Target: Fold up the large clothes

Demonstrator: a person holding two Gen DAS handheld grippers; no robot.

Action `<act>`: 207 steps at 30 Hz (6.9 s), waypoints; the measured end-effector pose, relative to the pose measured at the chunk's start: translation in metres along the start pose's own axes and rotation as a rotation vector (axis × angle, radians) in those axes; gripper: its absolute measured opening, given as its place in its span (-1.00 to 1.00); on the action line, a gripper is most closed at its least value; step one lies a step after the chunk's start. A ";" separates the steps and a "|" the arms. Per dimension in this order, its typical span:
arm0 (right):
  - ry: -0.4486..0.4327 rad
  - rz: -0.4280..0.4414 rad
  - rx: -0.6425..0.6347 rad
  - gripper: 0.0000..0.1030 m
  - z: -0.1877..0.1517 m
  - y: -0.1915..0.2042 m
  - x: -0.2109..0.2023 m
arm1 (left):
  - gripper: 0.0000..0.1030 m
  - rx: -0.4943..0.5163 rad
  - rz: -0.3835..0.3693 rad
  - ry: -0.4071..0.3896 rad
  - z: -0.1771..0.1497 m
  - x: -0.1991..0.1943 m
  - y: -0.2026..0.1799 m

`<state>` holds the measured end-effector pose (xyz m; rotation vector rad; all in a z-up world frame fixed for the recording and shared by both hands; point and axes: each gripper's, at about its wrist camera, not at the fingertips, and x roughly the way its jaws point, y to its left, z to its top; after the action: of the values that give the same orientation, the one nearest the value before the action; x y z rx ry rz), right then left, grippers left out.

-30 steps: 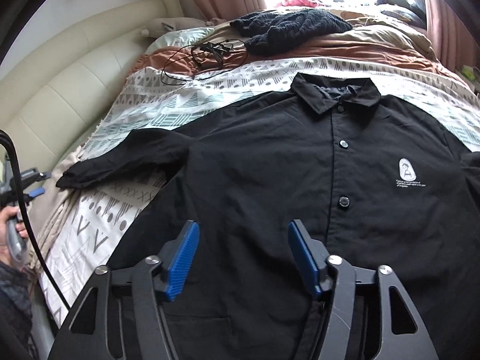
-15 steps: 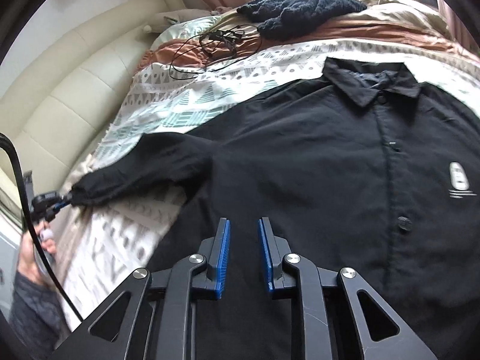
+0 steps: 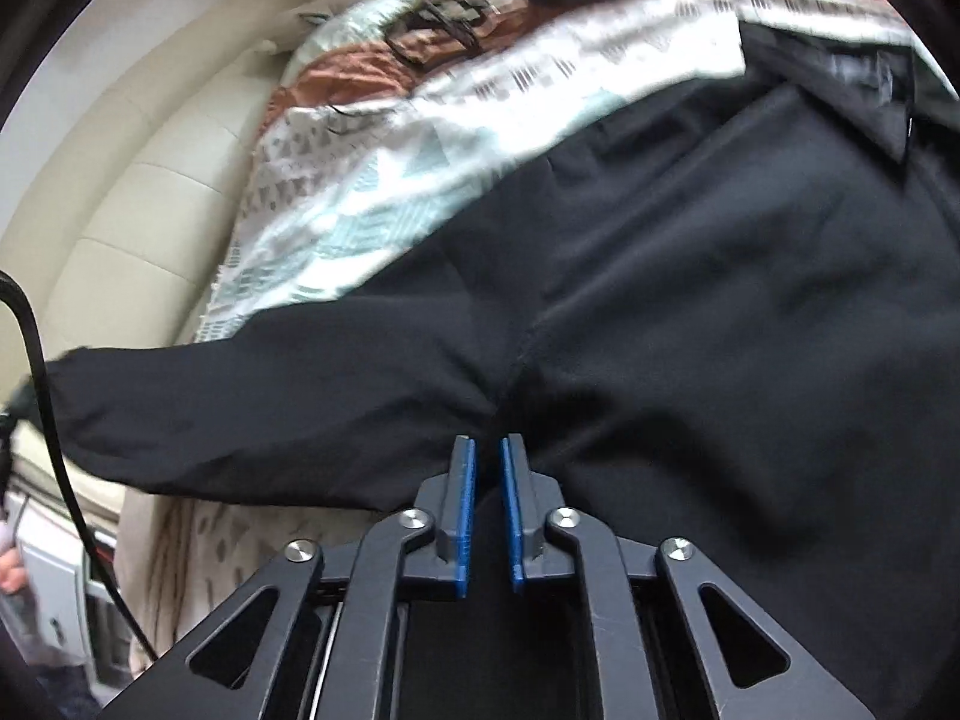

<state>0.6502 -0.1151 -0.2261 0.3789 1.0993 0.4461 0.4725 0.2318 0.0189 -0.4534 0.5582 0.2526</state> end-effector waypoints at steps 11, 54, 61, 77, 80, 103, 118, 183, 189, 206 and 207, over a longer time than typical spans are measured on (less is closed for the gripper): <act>0.004 0.009 -0.017 -0.33 -0.018 -0.021 -0.100 | -0.90 0.106 -0.157 -0.063 0.016 -0.048 -0.112; -0.472 -0.033 0.622 0.25 -0.077 -0.270 -0.354 | -0.14 0.590 -0.404 0.321 -0.204 0.045 -0.528; -0.473 -0.044 0.660 0.25 -0.082 -0.284 -0.356 | 0.77 0.651 -0.395 0.208 -0.207 0.025 -0.514; -0.379 0.001 0.770 -0.13 -0.089 -0.307 -0.307 | 0.77 0.529 -0.247 0.289 -0.212 0.069 -0.361; -0.329 0.030 0.804 -0.19 -0.089 -0.311 -0.281 | 0.76 0.496 -0.212 0.313 -0.216 0.088 -0.330; -0.368 -0.036 0.603 -0.84 -0.053 -0.319 -0.241 | 0.49 0.373 -0.012 0.460 -0.234 0.177 -0.200; -0.397 0.035 0.737 -0.71 -0.060 -0.331 -0.274 | 0.48 0.451 0.191 0.491 -0.230 0.210 -0.195; -1.009 0.042 0.546 -0.92 -0.095 -0.246 -0.452 | 0.65 0.330 -0.075 0.299 -0.159 0.054 -0.200; -0.953 0.069 0.490 -0.92 -0.075 -0.214 -0.412 | 0.65 0.309 -0.063 0.292 -0.142 0.048 -0.159; -0.349 0.066 0.337 0.55 -0.018 -0.152 -0.220 | 0.65 0.202 0.000 0.377 -0.157 0.064 -0.077; -0.313 0.044 0.339 0.55 -0.021 -0.151 -0.212 | 0.65 0.208 -0.005 0.372 -0.157 0.060 -0.080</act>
<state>0.5740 -0.3529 -0.1487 0.7469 0.8602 0.2262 0.4791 0.0933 -0.1058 -0.2997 0.9373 0.1030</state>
